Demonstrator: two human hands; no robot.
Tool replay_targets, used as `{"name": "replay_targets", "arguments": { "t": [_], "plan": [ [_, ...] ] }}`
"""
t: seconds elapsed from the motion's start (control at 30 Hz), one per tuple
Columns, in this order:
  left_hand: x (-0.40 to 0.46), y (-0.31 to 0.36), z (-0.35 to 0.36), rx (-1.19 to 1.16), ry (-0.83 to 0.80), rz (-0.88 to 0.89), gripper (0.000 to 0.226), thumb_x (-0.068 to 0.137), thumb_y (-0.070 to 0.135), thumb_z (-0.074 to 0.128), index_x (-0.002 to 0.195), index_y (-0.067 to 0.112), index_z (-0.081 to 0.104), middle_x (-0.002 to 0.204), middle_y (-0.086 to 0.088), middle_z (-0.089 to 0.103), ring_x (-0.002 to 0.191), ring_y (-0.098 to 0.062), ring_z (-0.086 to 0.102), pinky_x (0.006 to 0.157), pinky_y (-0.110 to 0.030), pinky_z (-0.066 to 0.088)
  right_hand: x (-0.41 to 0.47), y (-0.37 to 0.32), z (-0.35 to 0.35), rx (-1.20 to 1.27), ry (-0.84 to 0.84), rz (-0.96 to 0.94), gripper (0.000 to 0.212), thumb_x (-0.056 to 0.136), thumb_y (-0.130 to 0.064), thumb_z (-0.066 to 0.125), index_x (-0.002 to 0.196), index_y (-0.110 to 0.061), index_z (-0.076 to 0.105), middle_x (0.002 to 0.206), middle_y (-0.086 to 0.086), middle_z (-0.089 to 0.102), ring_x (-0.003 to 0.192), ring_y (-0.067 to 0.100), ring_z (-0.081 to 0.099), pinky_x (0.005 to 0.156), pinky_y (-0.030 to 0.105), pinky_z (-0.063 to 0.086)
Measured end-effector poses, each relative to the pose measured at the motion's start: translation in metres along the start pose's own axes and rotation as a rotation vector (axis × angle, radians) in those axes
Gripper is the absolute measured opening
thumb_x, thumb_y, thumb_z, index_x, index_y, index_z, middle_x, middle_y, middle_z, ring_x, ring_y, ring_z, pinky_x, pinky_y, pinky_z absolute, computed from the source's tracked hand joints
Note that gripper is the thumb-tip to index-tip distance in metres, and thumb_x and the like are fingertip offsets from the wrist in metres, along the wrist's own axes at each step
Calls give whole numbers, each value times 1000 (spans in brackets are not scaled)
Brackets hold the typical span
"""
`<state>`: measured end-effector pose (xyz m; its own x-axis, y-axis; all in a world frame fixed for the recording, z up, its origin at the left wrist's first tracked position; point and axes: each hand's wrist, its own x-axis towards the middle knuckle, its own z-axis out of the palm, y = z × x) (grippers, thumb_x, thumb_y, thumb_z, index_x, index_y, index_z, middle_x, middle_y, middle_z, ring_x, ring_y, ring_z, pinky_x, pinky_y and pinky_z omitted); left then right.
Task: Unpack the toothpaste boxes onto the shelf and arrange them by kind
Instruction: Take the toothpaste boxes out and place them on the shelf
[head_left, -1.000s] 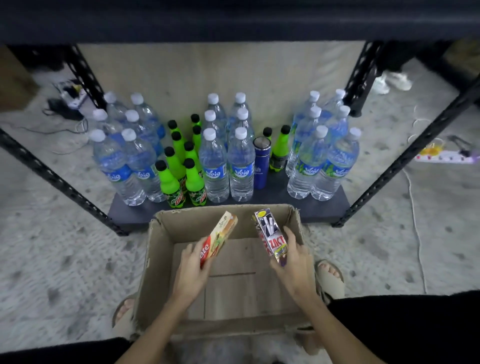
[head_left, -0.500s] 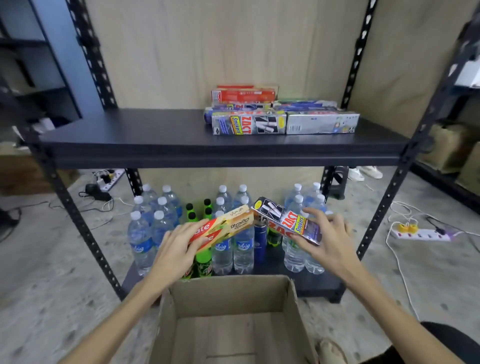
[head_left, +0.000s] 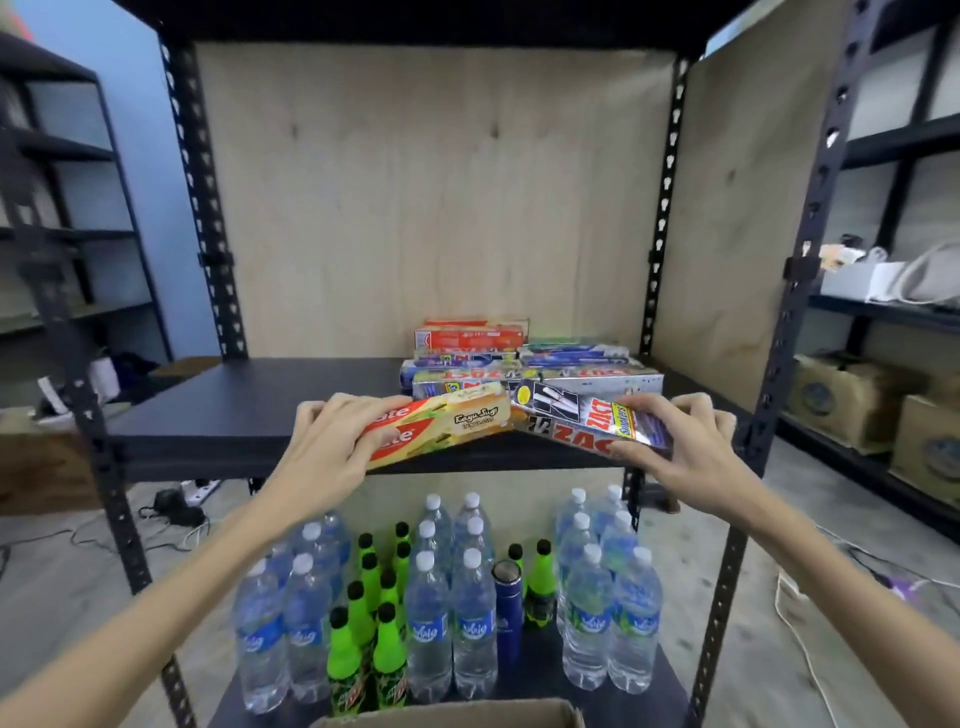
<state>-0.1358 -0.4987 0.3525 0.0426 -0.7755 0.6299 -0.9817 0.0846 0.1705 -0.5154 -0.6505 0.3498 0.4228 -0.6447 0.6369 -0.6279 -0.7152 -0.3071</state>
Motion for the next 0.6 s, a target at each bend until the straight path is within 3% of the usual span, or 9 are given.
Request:
{"name": "replay_targets", "arguments": {
  "t": [0.23, 0.37, 0.53, 0.6],
  "plan": [
    [107, -20, 17, 43, -58, -77, 35, 106, 38, 37, 139, 43, 49, 131, 18, 59, 110, -1, 39, 81, -32, 15, 83, 28, 0, -92, -7, 87, 36, 96, -43, 61, 131, -41, 50, 105, -28, 43, 114, 9, 21, 89, 30, 11],
    [153, -36, 39, 7, -139, -132, 37, 106, 39, 36, 142, 40, 47, 133, 13, 60, 115, -8, 45, 96, -38, 20, 135, 56, 15, -138, -31, 155, 35, 97, -43, 59, 131, -42, 51, 126, -16, 59, 122, 17, 26, 90, 34, 12],
    [201, -54, 71, -2, -192, -65, 35, 105, 38, 42, 139, 43, 51, 136, 18, 59, 121, -8, 49, 104, -40, 23, 194, 90, 41, -116, -82, 213, 32, 97, -40, 57, 129, -40, 51, 129, -11, 58, 124, 18, 25, 83, 31, 8],
    [216, -59, 86, -22, -229, -37, 36, 105, 40, 43, 139, 46, 50, 140, 21, 55, 128, -7, 47, 107, -41, 24, 212, 98, 53, -71, -121, 241, 33, 98, -41, 56, 131, -41, 50, 128, -9, 55, 127, 17, 22, 88, 31, 9]
  ]
}}
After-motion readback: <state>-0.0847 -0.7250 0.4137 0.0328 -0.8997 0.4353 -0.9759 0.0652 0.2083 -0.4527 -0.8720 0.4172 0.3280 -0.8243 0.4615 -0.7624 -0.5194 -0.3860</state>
